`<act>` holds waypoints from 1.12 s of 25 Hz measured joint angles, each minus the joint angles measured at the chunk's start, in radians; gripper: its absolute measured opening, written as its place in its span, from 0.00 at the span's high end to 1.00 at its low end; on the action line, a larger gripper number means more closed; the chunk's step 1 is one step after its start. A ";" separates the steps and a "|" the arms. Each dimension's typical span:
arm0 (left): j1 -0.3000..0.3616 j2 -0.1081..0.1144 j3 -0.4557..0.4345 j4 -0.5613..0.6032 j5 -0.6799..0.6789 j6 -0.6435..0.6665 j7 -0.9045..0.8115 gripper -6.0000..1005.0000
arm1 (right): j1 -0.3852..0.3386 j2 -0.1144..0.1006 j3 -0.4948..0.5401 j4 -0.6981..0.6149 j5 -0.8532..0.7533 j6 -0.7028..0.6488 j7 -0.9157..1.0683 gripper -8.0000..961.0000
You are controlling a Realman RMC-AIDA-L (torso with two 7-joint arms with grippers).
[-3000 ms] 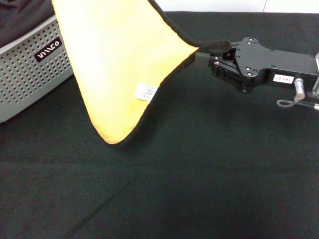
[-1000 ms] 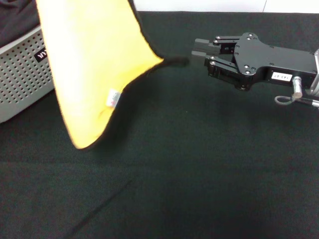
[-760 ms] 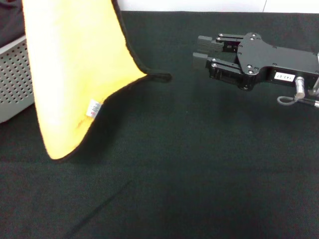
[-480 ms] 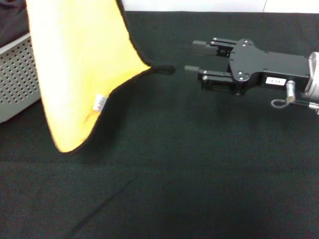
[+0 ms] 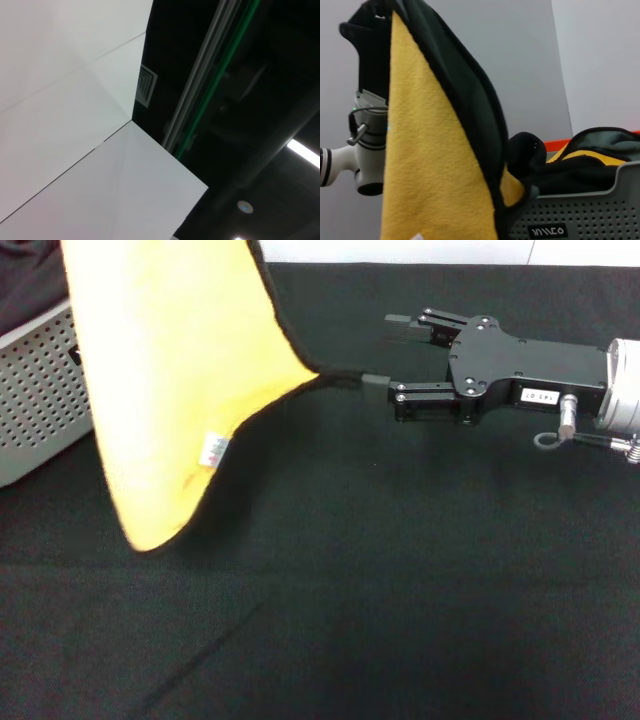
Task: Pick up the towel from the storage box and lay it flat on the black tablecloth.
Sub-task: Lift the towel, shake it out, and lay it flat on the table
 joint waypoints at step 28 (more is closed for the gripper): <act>-0.008 -0.002 -0.003 -0.001 -0.004 0.002 0.000 0.96 | 0.041 0.003 -0.065 0.004 0.008 -0.040 0.003 0.33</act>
